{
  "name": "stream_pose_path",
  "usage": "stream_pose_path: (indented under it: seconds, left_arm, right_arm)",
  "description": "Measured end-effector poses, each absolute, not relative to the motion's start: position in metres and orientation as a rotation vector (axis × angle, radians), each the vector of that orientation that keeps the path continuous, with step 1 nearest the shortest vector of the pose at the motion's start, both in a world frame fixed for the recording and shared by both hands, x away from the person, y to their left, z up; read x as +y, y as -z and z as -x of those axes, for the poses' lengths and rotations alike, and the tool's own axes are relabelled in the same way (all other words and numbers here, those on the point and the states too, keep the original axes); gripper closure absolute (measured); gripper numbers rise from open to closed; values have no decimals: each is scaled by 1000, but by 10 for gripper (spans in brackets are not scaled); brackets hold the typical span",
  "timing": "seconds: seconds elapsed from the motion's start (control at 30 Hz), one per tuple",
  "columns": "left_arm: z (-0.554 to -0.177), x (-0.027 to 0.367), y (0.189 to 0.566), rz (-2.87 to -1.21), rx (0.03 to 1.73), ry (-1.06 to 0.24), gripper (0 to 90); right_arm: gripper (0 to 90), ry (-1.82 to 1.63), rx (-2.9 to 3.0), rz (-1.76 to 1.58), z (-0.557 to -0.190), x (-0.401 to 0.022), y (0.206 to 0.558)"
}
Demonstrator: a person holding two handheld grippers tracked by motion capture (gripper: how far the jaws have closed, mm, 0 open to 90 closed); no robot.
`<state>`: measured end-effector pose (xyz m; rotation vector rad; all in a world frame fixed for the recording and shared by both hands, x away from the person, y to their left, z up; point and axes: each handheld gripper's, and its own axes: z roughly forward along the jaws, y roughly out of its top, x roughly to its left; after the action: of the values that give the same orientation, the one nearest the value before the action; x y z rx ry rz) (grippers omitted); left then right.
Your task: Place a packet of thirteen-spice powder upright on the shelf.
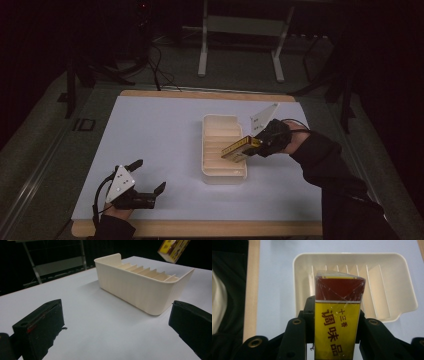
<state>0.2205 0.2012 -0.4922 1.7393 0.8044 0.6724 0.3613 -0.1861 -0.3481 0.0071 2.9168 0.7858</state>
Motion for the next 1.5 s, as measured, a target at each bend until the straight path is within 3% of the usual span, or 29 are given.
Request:
stream_pose_path:
  seconds: [1.0, 1.5]
  left_arm:
    - [-221, 199, 494, -1762, 794, -660, 0]
    - [-221, 199, 494, -1765, 793, -657, 0]
  right_arm:
    - [678, -638, 2990, 85, -375, -168, 407]
    - [674, -626, 3036, 76, -383, -150, 420]
